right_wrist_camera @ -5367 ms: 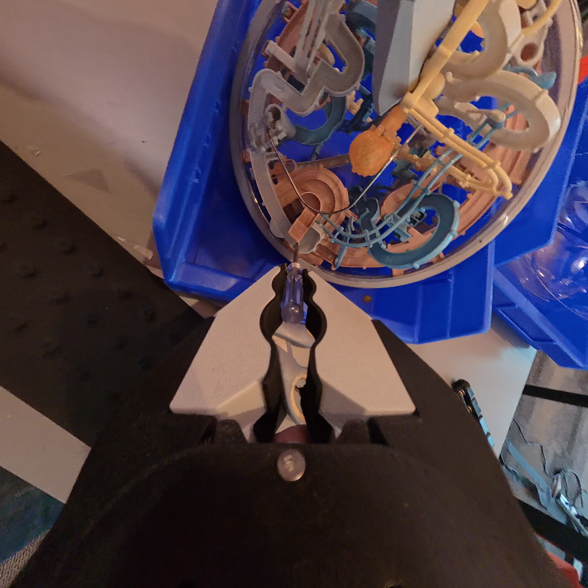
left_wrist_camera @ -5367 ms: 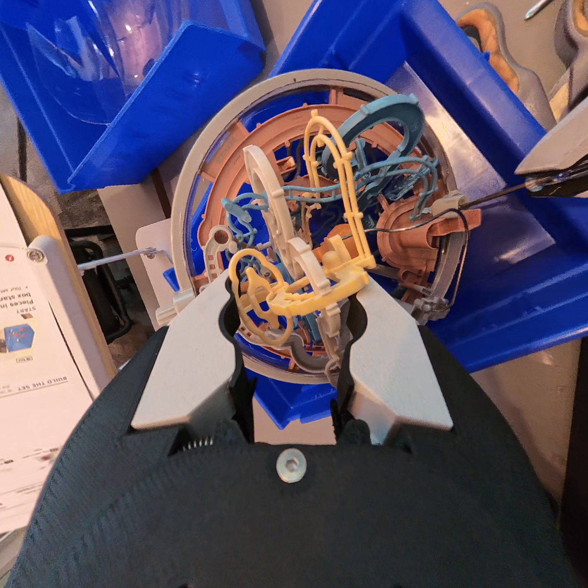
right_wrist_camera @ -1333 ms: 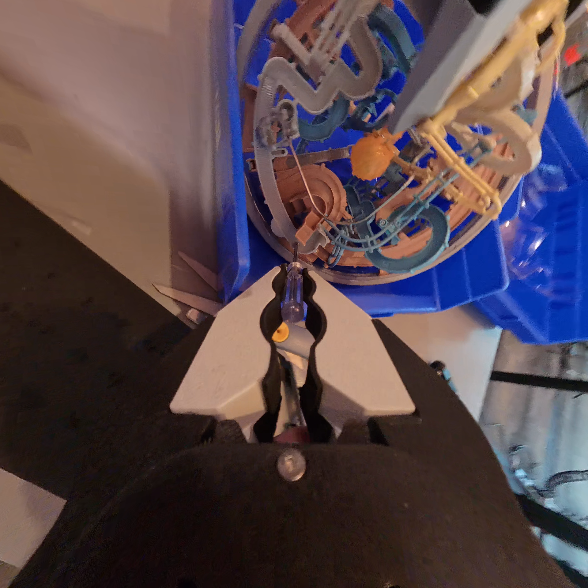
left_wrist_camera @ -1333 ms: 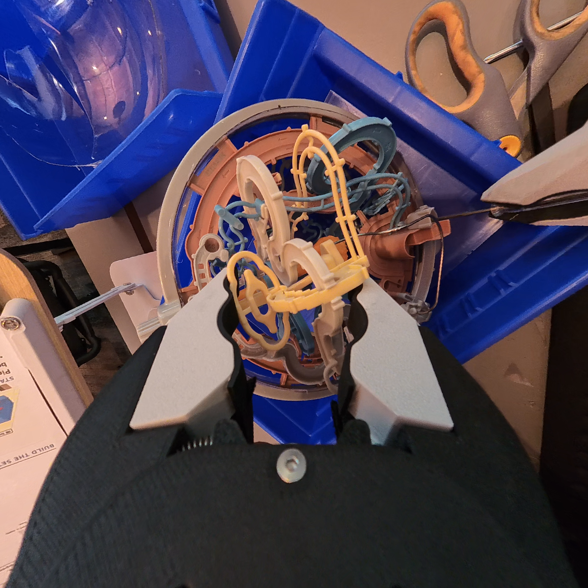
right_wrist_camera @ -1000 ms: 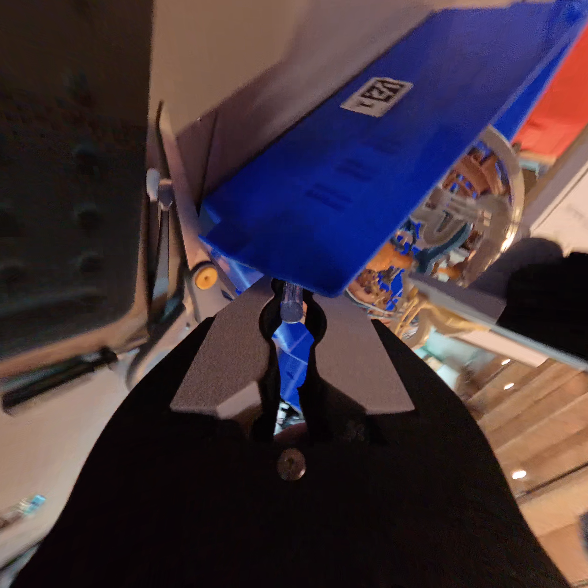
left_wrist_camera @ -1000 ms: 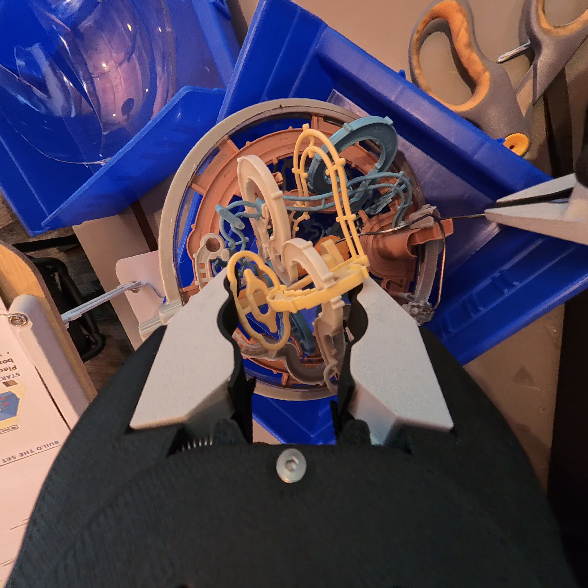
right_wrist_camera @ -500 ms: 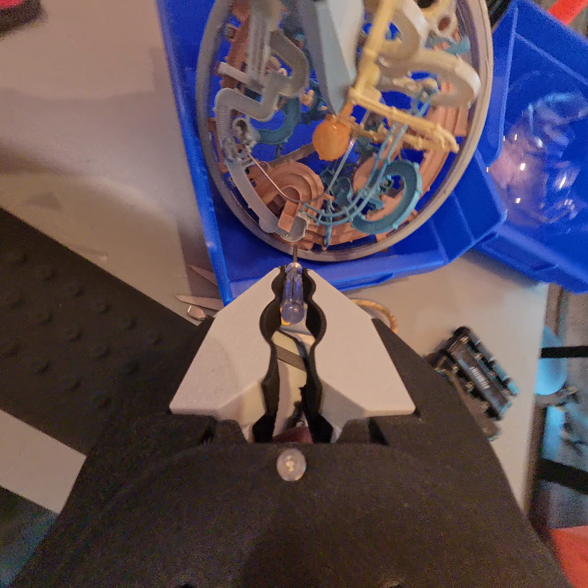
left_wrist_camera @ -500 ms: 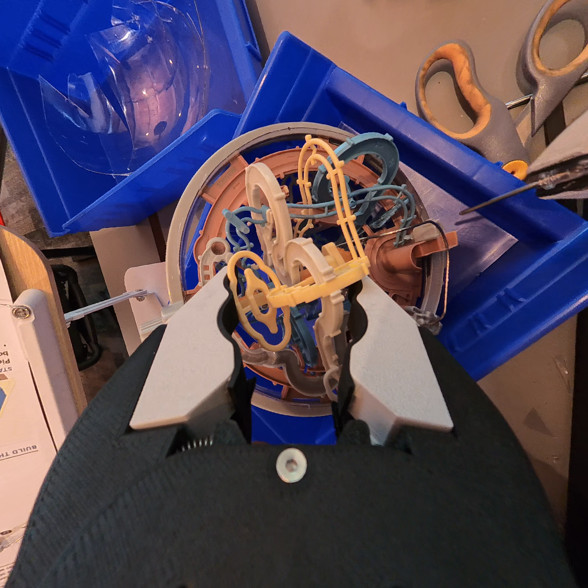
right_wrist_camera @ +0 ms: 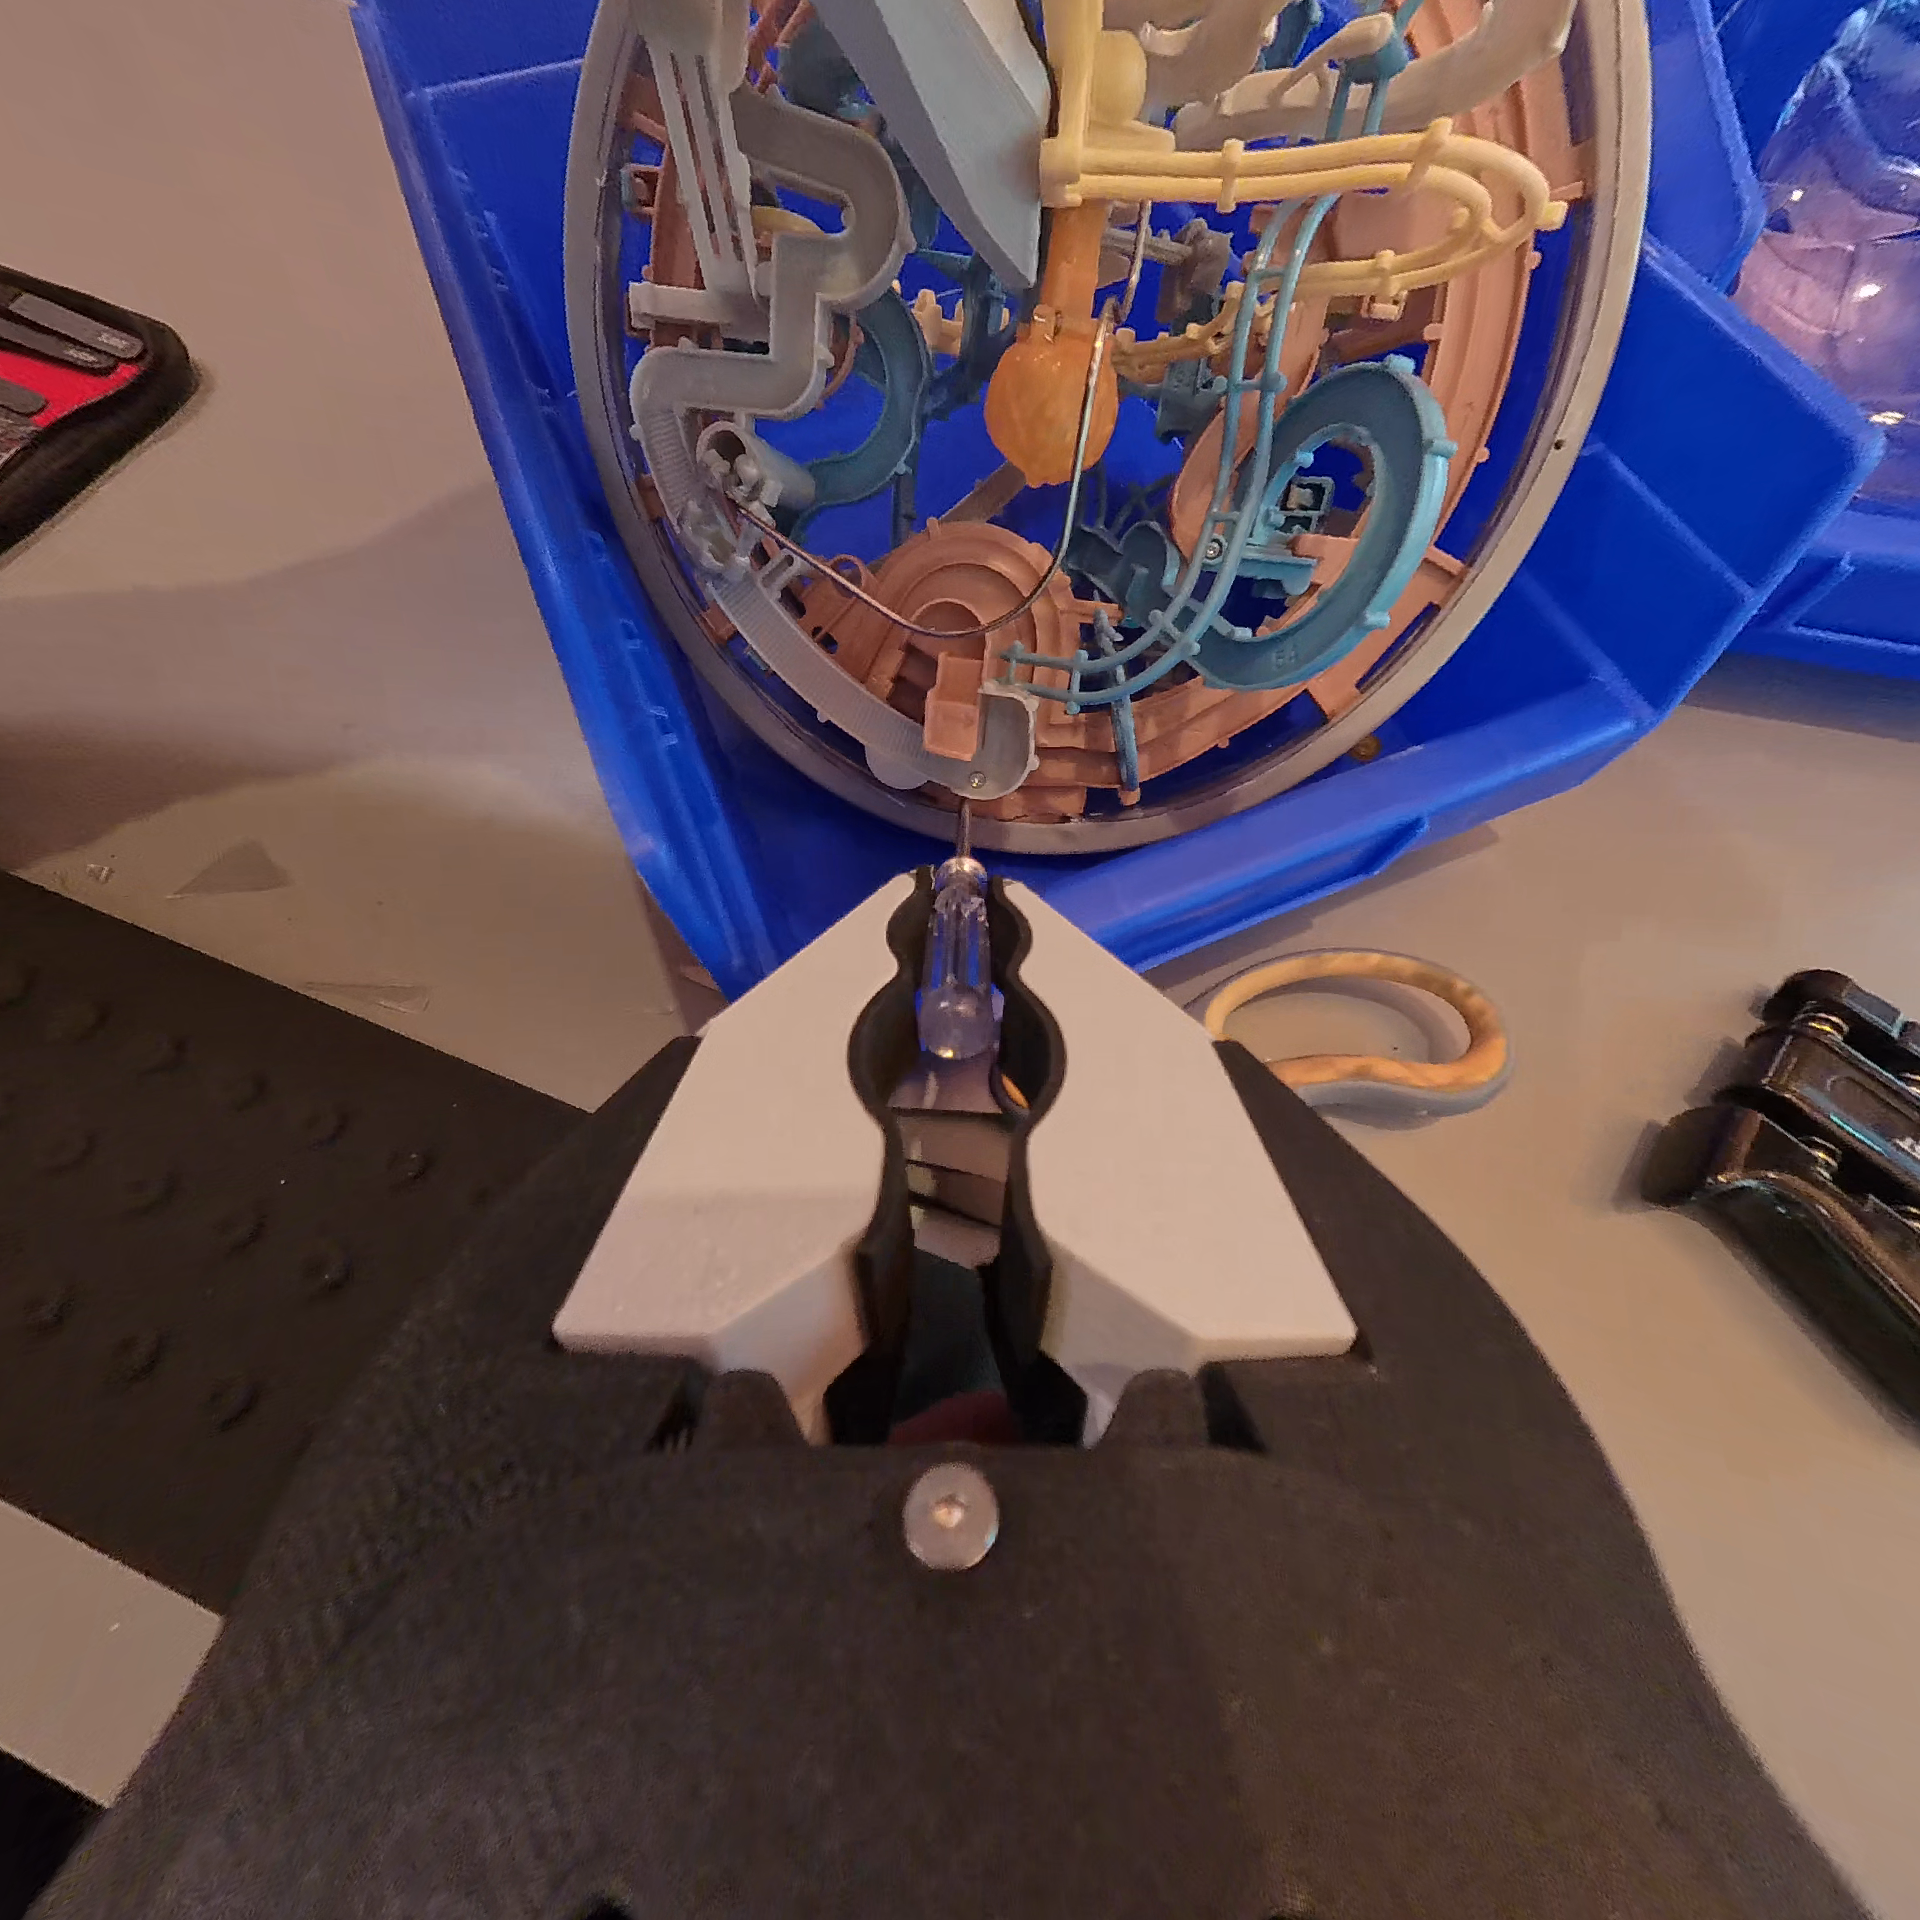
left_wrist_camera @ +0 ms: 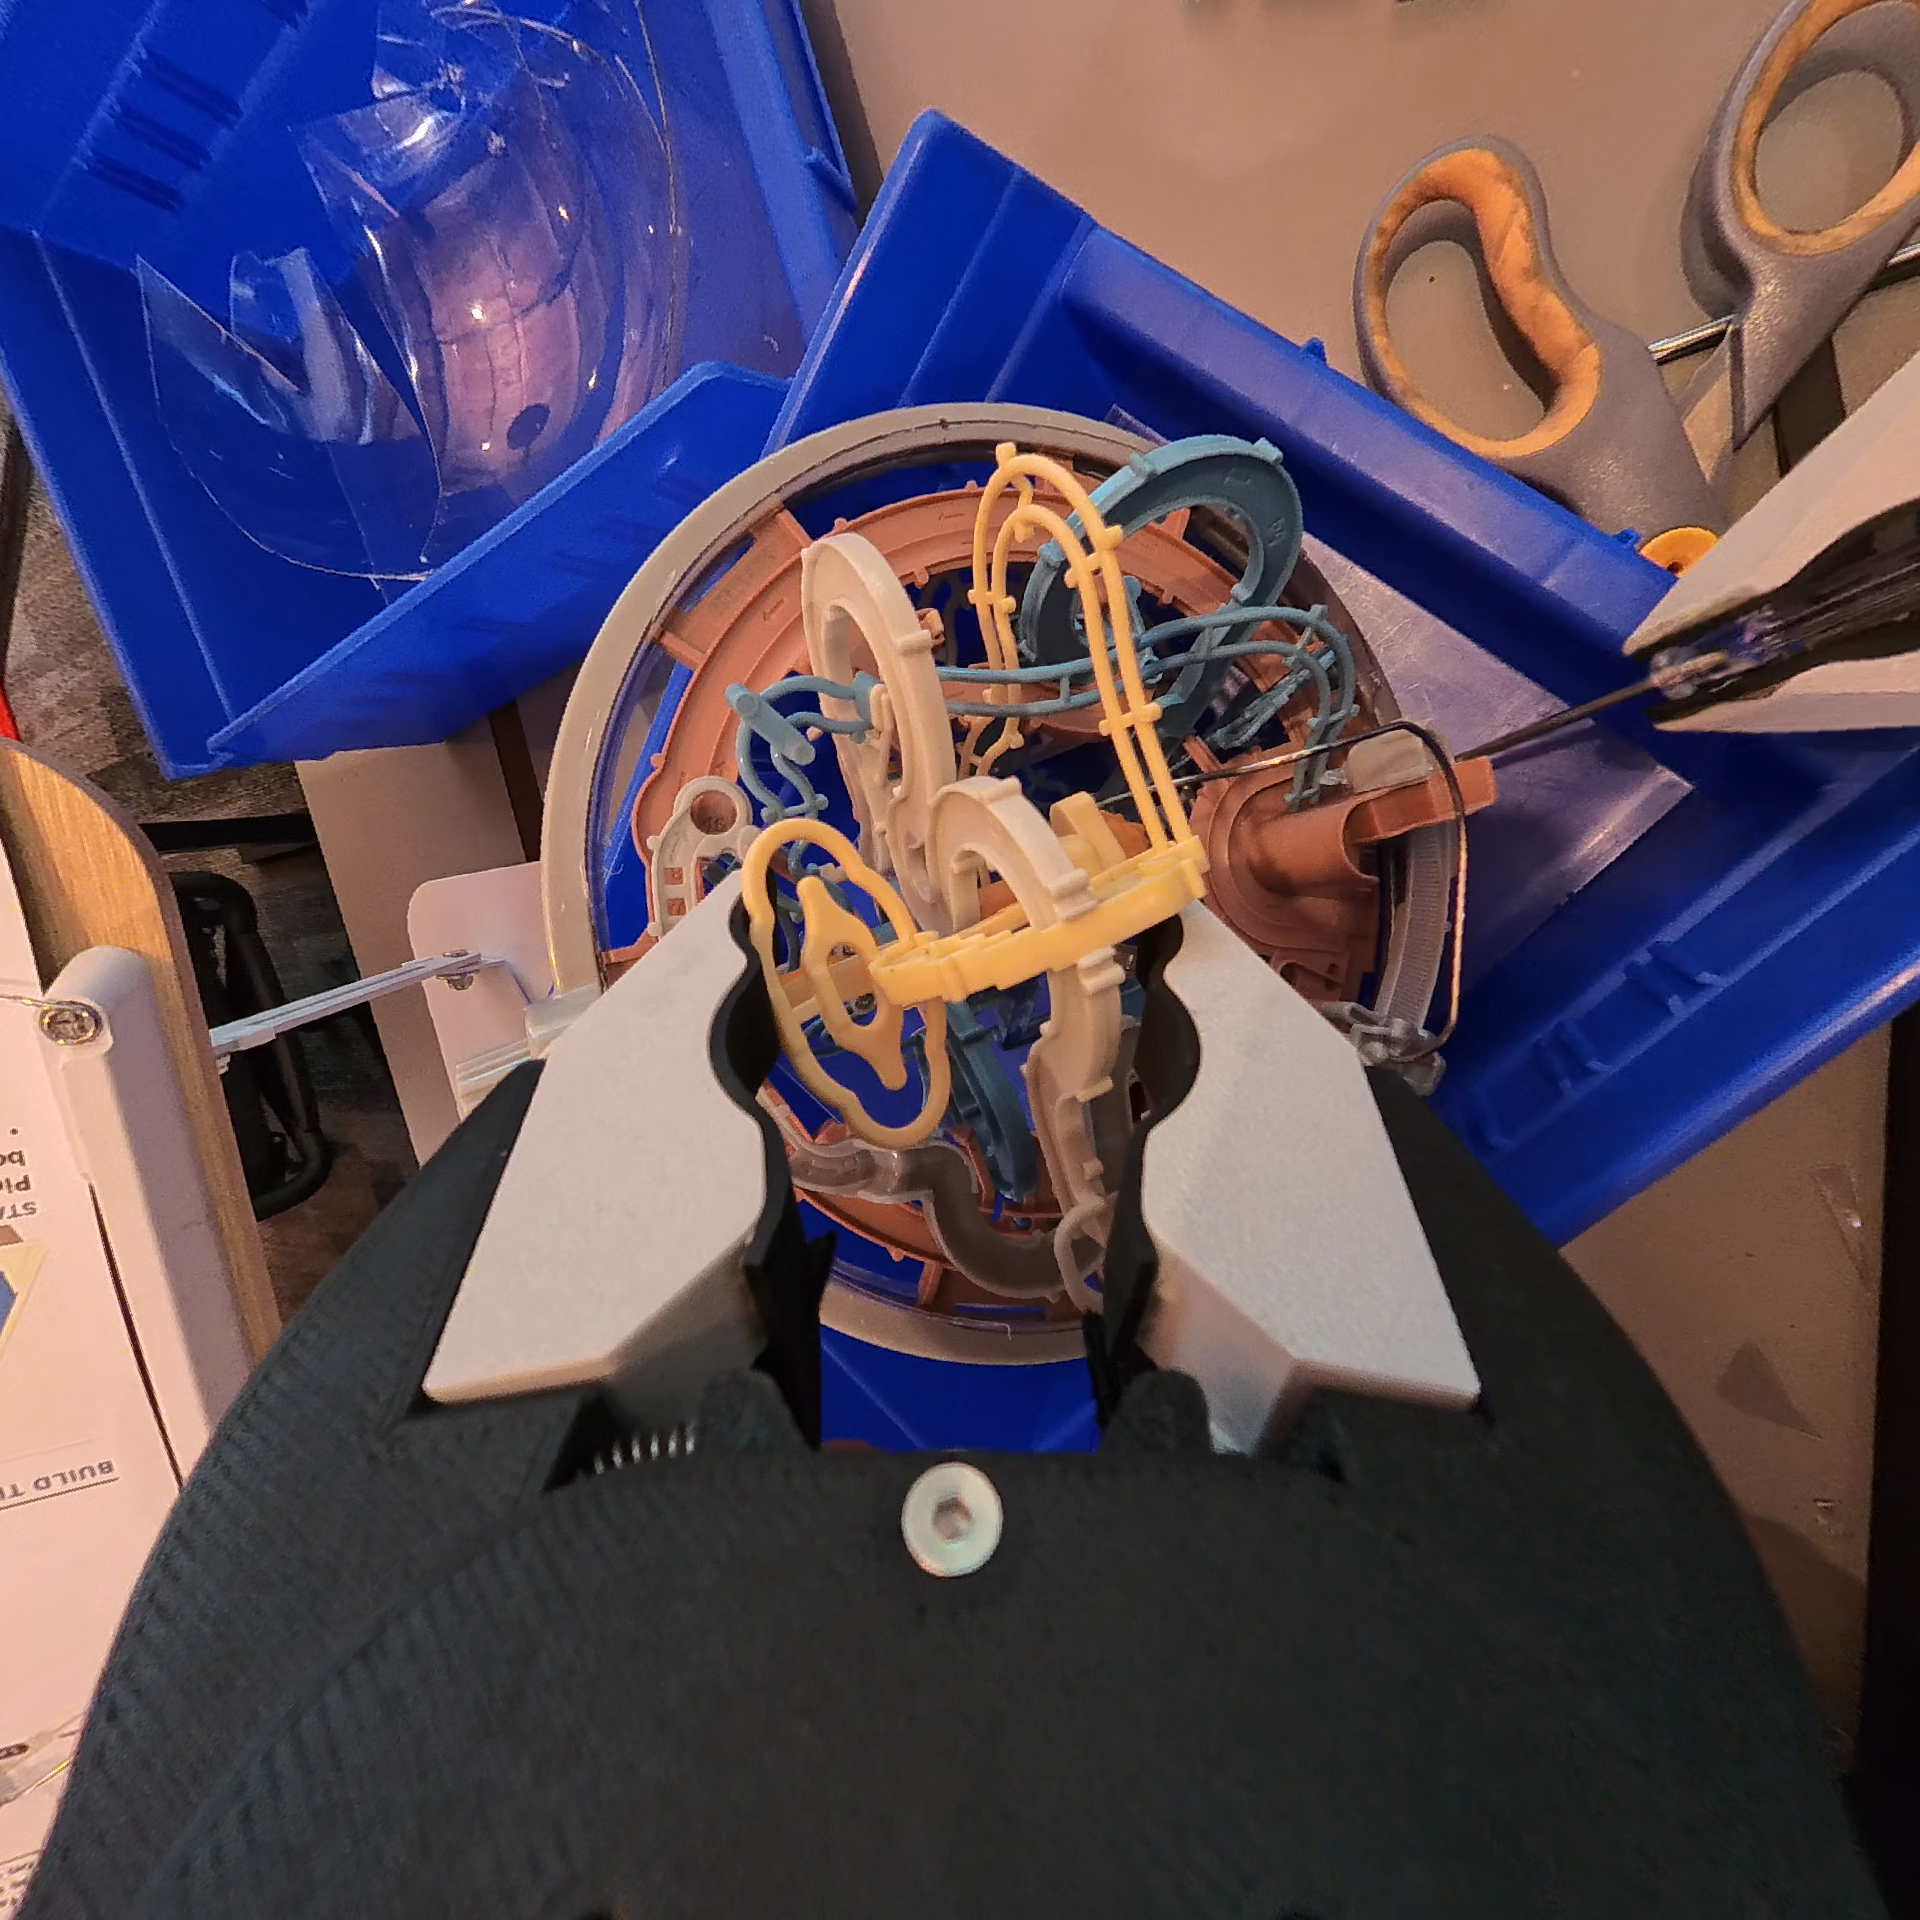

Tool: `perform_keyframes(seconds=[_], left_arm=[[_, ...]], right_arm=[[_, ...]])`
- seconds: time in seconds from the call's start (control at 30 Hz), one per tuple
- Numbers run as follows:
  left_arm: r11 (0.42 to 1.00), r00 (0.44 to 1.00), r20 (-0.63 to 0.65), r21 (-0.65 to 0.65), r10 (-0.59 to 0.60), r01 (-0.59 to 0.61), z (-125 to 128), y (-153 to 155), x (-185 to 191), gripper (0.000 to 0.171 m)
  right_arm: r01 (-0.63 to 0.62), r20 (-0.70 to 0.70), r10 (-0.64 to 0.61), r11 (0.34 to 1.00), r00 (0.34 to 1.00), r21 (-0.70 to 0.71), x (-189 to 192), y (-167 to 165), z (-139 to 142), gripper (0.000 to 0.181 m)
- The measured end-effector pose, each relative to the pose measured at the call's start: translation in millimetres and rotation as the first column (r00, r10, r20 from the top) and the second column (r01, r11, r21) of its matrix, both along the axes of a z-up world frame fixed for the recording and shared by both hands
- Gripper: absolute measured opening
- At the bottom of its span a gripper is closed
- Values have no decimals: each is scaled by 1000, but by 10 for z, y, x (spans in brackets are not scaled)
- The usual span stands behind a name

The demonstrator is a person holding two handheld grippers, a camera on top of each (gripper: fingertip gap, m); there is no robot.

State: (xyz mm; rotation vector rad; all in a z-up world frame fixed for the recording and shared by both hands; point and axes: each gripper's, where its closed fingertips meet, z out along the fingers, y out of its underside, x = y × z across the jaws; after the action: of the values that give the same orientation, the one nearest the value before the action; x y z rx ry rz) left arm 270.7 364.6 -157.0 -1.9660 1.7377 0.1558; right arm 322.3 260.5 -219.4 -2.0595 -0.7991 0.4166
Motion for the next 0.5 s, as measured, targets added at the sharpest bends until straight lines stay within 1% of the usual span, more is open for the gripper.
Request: perform_keyframes(seconds=[0.17,0.33,0.5], left_arm=[[1000,1000,0,-1,-1,1,-1,2,2,67],[1000,1000,0,0,0,0,-1,1,7,68],[1000,1000,2,-3,1,-1,-3,5,10,67]], right_arm=[[17,-28,-17,1000,999,18,39,11,103,7],[13,-29,-13,1000,999,-14,-17,24,42,7],[26,-41,-27,999,999,-25,-37,36,44,7]])
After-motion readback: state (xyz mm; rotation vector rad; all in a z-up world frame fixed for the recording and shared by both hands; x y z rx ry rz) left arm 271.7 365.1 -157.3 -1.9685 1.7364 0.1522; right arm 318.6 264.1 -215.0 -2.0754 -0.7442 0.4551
